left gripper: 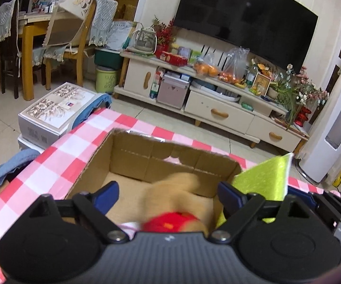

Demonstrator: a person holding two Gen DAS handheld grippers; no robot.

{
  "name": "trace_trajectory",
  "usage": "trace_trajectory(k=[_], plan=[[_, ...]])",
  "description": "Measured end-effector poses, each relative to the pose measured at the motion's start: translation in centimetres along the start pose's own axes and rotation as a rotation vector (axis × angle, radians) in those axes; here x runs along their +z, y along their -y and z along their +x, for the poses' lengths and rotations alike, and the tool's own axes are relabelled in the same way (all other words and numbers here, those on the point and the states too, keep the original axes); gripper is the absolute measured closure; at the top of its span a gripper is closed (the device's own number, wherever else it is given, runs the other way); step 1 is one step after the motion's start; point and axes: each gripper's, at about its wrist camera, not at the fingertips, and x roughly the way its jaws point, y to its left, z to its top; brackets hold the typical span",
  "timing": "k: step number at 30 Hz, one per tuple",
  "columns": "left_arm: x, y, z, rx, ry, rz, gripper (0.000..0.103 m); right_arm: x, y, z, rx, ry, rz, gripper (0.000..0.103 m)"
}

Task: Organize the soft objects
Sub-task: 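Carry bear and sponge over the cardboard box and open both tools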

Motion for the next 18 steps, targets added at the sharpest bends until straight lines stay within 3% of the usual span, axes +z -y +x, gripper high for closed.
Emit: trace_trajectory(k=[8, 18], plan=[[0.5, -0.5, -1.1, 0.011, 0.041, -0.039, 0.007, 0.0, -0.1, -1.7, 0.054, 0.051, 0.048, 0.004], [0.4, 0.1, -1.1, 0.001, 0.049, -0.017, 0.005, -0.8, 1.0, -4.4, 0.003, 0.116, 0.108, 0.003]])
